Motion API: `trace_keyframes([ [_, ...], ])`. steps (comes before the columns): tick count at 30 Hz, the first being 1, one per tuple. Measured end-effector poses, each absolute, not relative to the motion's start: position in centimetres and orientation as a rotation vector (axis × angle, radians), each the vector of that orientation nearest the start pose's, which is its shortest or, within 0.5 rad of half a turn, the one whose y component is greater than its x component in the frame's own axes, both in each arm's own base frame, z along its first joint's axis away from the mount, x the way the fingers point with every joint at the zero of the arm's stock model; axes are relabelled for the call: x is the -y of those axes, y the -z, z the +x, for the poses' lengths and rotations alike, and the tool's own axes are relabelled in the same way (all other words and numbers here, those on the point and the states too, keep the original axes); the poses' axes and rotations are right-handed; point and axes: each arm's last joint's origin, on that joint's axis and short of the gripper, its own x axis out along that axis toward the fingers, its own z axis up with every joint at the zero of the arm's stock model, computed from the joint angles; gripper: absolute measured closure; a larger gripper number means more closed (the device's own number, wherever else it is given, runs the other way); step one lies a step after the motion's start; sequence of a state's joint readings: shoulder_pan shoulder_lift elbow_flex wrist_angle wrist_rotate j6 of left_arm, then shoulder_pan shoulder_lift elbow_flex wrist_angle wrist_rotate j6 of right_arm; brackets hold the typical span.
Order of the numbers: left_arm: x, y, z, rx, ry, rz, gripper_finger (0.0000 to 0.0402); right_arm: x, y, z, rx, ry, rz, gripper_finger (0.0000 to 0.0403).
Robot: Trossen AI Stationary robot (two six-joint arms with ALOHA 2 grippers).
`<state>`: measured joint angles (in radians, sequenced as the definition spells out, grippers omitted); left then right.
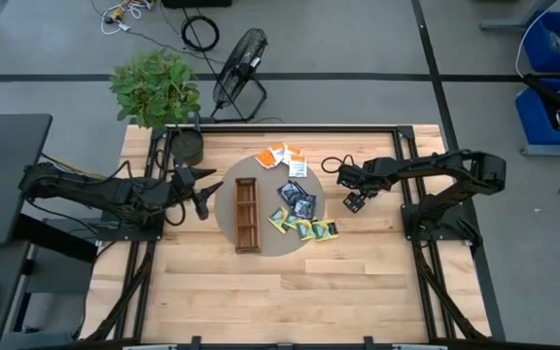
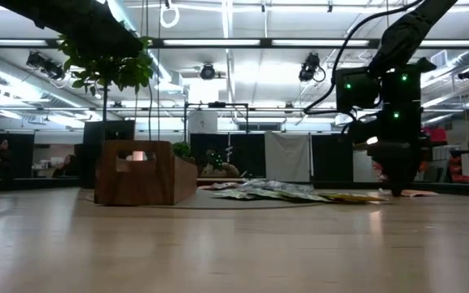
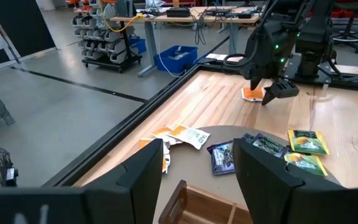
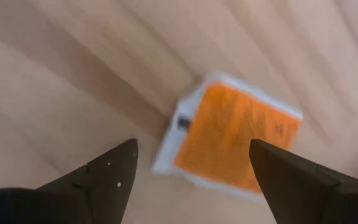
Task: Pick & Place Tea
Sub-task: Put the white tea bag into the bottom section of the wooden organizer
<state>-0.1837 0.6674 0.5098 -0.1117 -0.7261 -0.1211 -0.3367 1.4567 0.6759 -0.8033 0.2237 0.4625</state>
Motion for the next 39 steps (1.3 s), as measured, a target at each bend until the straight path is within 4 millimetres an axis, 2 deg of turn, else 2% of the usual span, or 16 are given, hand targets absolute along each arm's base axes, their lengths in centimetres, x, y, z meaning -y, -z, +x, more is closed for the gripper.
trace_keyframes([
  [5, 0.9, -26.4, 15.1, -0.211, -0.553, 0.002, 0.0202, 7.2, -14.1, 19.0, -1.477, 0.765, 0.484, 0.0085],
  [13, 0.9, -26.4, 15.1, -0.204, -0.556, -0.021, 0.0202, 7.1, -12.6, 18.1, -1.45, 0.678, 0.513, 0.0087],
  [17, 0.9, -26.4, 15.1, -0.205, -0.556, -0.021, 0.0202, 7.2, -12.5, 17.9, -1.434, 0.672, 0.539, 0.0103],
  [23, 0.9, -26.4, 15.1, -0.204, -0.556, -0.021, 0.0202, 7.1, -12.8, 17.9, -1.388, 0.663, 0.581, 0.0171],
  [36, 0.9, -26.4, 15.1, -0.205, -0.556, -0.022, 0.0202, 7.2, -12.9, 18.2, -1.354, 0.66, 0.591, 0.0385],
  [39, 0.9, -26.4, 15.1, -0.205, -0.556, -0.022, 0.0202, 7.2, -13.1, 18.1, -1.348, 0.647, 0.582, 0.0394],
])
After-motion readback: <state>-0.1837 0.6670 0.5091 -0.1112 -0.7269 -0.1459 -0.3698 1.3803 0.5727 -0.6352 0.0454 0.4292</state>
